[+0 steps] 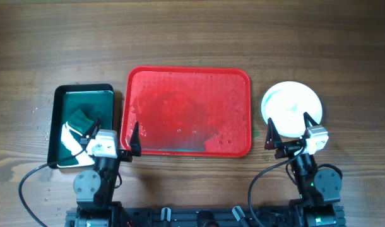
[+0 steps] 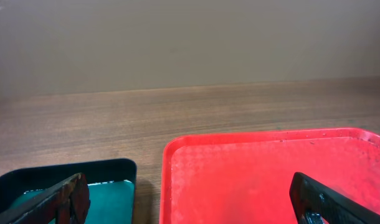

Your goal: Clean dirty plates on tray and stack at the side

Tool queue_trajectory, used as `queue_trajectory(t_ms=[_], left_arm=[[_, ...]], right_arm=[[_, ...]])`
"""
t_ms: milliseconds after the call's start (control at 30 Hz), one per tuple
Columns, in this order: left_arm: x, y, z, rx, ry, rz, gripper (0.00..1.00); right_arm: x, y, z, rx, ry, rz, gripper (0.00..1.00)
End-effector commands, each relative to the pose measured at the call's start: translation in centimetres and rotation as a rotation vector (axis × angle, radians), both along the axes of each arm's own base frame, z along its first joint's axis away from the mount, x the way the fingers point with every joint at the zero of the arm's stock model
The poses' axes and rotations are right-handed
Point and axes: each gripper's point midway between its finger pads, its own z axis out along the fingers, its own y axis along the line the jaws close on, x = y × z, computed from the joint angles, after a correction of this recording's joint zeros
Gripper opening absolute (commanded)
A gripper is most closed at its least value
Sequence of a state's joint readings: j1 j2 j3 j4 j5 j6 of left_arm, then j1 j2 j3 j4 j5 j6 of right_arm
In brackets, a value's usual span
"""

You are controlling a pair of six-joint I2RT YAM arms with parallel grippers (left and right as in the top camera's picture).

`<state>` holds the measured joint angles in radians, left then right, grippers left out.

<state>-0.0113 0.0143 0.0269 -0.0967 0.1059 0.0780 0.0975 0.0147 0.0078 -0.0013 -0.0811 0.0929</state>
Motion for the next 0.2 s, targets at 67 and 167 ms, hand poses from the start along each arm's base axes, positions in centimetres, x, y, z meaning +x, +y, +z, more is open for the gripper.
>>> queue_trajectory(t_ms=[67, 167], left_arm=[[0.00, -0.06, -0.15, 0.019, -0.005, -0.004, 1.00], [0.00, -0.06, -0.15, 0.019, -0.005, -0.003, 1.00]], right_arm=[[-0.02, -0.12, 0.19, 0.015, -0.008, -0.009, 1.00], [-0.02, -0.12, 0.19, 0.015, -0.008, -0.009, 1.00]])
